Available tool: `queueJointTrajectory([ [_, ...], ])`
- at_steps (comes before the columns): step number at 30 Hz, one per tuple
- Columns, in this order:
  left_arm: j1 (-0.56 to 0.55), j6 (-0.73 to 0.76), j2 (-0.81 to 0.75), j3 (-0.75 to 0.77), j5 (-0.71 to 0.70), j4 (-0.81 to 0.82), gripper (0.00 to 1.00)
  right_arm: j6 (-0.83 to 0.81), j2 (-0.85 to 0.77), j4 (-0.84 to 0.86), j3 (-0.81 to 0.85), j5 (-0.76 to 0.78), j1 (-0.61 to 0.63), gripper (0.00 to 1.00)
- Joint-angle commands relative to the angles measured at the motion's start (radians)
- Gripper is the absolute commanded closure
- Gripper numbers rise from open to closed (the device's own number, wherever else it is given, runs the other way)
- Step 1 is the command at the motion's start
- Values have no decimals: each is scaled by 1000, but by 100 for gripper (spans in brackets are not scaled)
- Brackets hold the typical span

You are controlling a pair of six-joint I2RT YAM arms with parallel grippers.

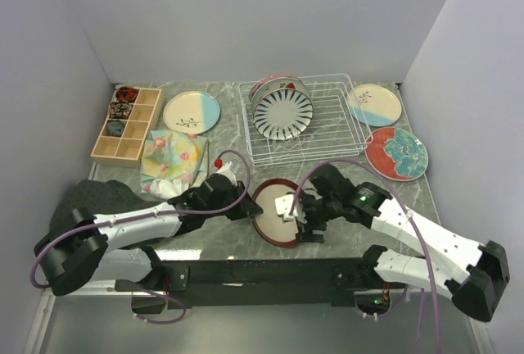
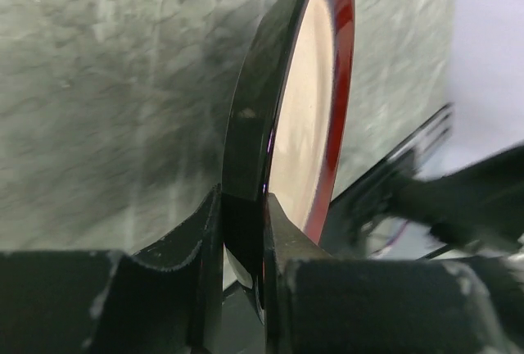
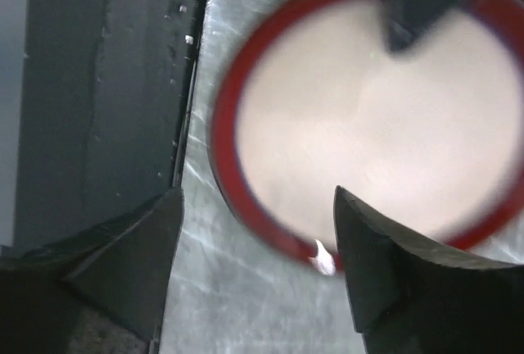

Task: Load the plates into the dish rack
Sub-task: Pass the plate from the right arm to the left

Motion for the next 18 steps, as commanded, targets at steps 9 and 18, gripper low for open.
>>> queueJointTrajectory([
  [9,91,445,-193,307,143,-218,99,38,-342,-13,49,-40,-433,0],
  [18,203,855,-135,624,212,-498,99,196,-385,79,29,57,-610,0],
])
